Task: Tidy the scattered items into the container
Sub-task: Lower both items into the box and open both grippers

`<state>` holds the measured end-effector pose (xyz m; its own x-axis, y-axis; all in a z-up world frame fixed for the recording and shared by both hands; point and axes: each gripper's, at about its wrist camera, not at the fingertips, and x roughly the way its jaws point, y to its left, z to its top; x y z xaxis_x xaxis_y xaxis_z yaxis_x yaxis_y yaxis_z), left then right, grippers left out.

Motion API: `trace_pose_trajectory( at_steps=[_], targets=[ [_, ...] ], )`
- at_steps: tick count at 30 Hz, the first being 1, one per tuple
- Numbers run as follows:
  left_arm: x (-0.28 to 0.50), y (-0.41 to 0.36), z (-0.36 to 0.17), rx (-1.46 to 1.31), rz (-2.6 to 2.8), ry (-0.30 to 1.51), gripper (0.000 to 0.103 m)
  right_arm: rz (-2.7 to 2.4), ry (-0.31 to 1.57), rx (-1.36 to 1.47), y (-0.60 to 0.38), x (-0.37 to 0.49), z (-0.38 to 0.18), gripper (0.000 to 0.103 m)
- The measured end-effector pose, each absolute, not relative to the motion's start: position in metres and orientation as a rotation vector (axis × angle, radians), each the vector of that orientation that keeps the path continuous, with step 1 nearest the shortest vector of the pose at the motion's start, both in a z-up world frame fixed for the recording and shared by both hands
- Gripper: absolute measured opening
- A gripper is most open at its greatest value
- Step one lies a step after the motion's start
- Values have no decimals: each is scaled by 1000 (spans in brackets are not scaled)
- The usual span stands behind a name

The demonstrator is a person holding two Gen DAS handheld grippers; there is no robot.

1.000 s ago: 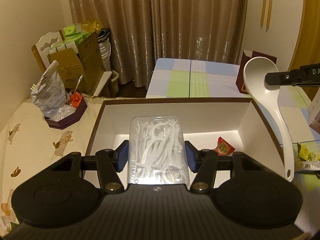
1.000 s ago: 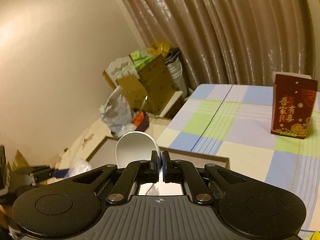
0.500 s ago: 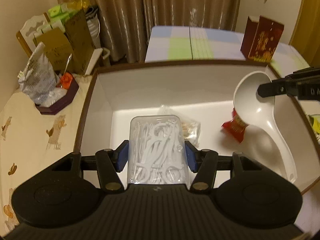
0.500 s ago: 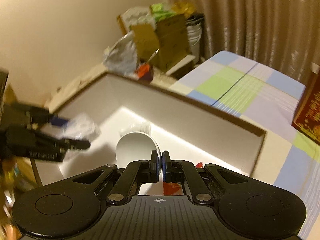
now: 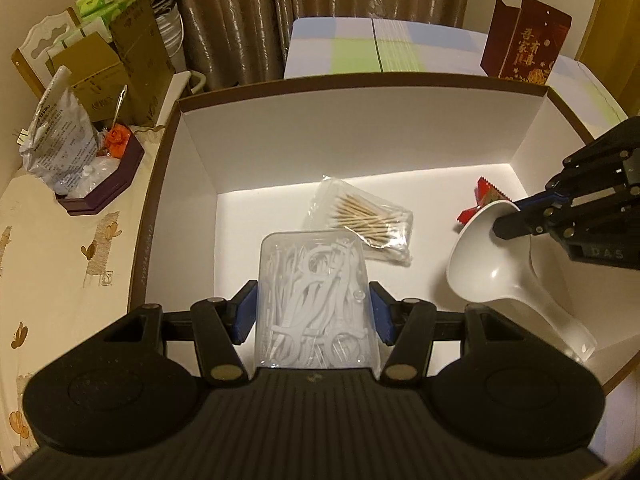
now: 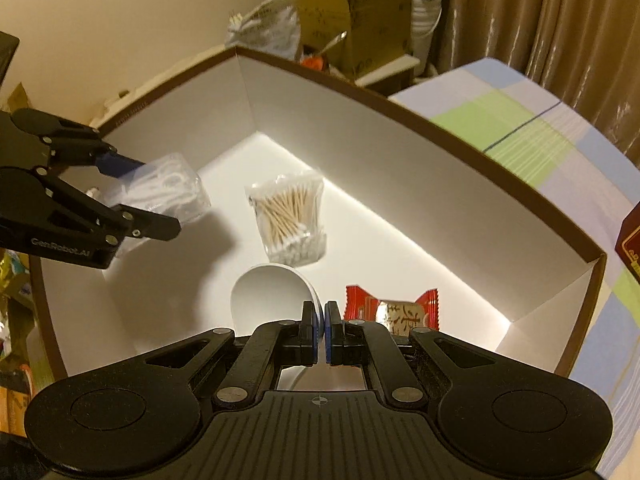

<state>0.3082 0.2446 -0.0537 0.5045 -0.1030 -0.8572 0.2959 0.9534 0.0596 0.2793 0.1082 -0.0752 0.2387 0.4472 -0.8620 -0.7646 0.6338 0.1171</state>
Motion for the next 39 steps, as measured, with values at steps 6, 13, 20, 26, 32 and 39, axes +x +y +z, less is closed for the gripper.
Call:
trace_pose_trajectory(
  at_steps=[6,13,20,26,32,39],
  targets=[
    [311,245,-58,224,-265,1049,53,883,1076,-401,115,280,-83,6],
    [316,240,-62,251,-303,1089,53,919,1086,-404,110,276,-81,6],
    [321,236,-65,251,-332,1129,63,945,1096,-378,100,269,-71,7],
    [320,234,-67,263,-334,1136,69,948,1097,-369,94,264,-68,7],
    [314,233,-68,268,-326,1144,79,977,990,-374,90,248,-56,103],
    [305,232,-61,255,-321,1132,87,918,960,-397,89,240,-46,103]
  ],
)
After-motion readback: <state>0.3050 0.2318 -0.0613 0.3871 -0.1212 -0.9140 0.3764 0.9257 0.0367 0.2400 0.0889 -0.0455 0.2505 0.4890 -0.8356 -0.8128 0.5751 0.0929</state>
